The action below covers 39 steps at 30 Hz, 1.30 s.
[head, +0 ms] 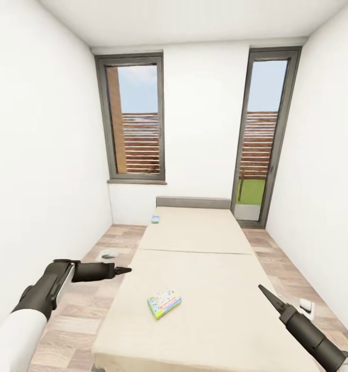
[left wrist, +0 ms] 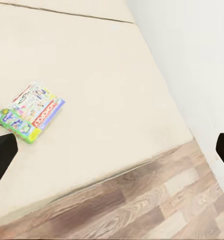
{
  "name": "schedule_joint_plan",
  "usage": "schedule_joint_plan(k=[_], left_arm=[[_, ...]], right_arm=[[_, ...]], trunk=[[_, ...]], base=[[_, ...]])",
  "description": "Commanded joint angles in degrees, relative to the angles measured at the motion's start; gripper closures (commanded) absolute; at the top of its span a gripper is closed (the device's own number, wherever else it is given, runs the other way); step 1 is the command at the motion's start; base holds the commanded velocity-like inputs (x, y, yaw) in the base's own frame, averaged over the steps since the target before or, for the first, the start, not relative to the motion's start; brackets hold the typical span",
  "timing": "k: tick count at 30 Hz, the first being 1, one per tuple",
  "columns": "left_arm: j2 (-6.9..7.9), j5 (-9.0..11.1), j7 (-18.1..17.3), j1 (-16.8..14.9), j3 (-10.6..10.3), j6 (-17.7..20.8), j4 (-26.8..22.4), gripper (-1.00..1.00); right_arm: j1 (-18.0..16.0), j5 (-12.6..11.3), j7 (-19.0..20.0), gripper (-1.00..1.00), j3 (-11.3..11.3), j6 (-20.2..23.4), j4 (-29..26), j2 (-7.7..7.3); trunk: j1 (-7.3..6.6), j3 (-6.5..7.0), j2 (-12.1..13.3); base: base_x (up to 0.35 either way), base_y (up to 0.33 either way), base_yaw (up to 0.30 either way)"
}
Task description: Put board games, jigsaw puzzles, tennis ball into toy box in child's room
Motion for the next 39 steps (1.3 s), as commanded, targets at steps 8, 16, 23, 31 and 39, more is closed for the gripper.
schedule_joint_plan(k=[8,16,23,31,39], left_arm=[[-0.43,0.45,16.59,-0.03,2.31,0.39,-0.02,-1.00],[-0.45,0.56,17.61,-0.04,2.51,0.21,-0.02,-1.00],[-0.45,0.52,17.53,-0.06,2.53,0.11,-0.02,-1.00],[-0.45,0.52,17.54,-0.06,2.53,0.10,-0.02,-1.00],[-0.44,0.52,17.54,-0.06,2.49,0.10,-0.02,-1.00]], right_arm=[[-0.02,-0.26,-7.26,-1.00,-0.05,0.26,-0.37,0.08],[-0.04,-0.45,-7.83,-1.00,-0.09,0.66,-0.03,-0.04],[-0.04,-0.55,-7.88,-1.00,-0.12,0.76,0.12,-0.08],[-0.06,-0.57,-7.89,-1.00,-0.15,0.77,0.23,-0.08],[-0.05,-0.54,-8.00,-1.00,-0.12,0.68,0.27,-0.03]], trunk=[[0.03,-0.02,-0.03],[0.03,-0.26,-0.03],[0.03,-0.66,-0.03],[0.03,-1.15,-0.03],[0.03,-1.57,-0.03]], base=[[0.102,0.000,0.000],[0.144,0.071,-0.038],[0.056,0.046,-0.090],[0.005,0.004,-0.097],[0.003,0.070,-0.082]])
